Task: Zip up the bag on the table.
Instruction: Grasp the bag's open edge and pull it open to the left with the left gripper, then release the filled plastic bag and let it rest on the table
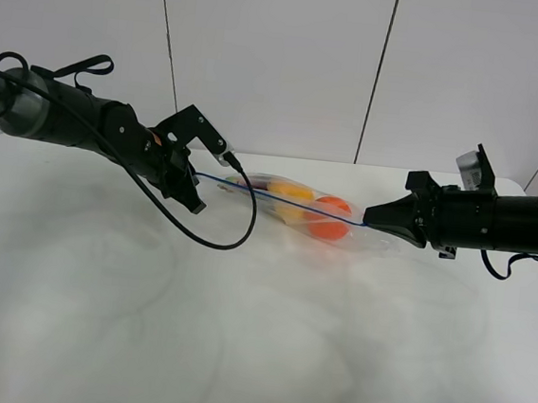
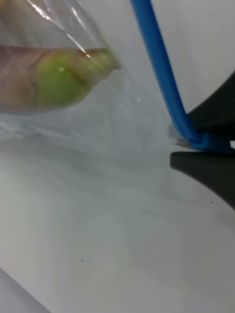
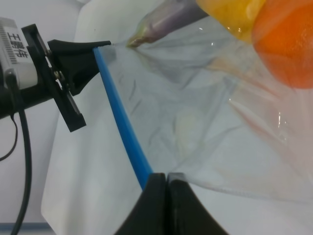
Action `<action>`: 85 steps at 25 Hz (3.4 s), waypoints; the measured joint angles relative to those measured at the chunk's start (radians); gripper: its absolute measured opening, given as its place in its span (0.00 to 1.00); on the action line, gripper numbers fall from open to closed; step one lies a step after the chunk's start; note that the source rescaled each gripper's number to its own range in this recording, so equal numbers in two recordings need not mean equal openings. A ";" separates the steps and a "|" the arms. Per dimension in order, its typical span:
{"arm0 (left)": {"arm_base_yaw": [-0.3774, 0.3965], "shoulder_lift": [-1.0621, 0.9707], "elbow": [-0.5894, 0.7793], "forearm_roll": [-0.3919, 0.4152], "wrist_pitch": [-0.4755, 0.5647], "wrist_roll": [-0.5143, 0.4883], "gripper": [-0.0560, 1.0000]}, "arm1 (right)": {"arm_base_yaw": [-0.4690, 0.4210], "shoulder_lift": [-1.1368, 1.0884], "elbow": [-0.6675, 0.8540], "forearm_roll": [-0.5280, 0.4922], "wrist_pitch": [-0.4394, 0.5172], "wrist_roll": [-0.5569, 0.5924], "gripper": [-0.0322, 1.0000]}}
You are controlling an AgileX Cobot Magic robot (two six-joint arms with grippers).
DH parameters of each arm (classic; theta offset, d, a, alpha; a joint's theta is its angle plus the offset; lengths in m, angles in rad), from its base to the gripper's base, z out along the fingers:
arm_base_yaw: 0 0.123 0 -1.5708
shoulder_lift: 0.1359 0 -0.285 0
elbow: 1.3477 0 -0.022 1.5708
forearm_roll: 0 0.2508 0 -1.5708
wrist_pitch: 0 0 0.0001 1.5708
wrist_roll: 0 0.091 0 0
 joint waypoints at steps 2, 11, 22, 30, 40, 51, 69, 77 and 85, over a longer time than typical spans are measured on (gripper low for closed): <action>0.000 0.000 0.000 0.000 0.000 0.000 0.05 | 0.000 0.000 0.000 0.000 -0.002 0.000 0.03; 0.003 0.000 0.000 0.001 -0.003 -0.001 0.15 | 0.000 0.000 0.000 -0.006 -0.008 -0.001 0.03; 0.011 0.000 0.000 0.008 -0.015 -0.004 0.62 | 0.000 0.000 0.000 -0.015 -0.018 -0.003 0.03; 0.011 0.000 0.000 0.008 -0.015 -0.015 0.85 | 0.000 0.000 0.000 -0.018 -0.018 -0.003 0.03; 0.107 -0.003 0.000 0.008 0.027 -0.265 0.86 | 0.000 0.000 0.000 -0.022 -0.021 -0.003 0.03; 0.281 -0.003 0.000 0.017 0.197 -0.405 0.86 | 0.000 0.000 0.000 -0.025 -0.021 -0.003 0.03; 0.419 -0.047 0.000 0.051 0.387 -0.500 0.86 | 0.000 0.000 0.000 -0.044 -0.031 -0.002 0.03; 0.419 -0.226 0.000 0.050 0.470 -0.492 0.86 | 0.000 0.000 0.000 -0.044 -0.038 0.000 0.03; 0.419 -0.496 0.000 0.007 0.576 -0.492 0.86 | 0.000 0.000 0.000 -0.044 -0.053 0.000 0.03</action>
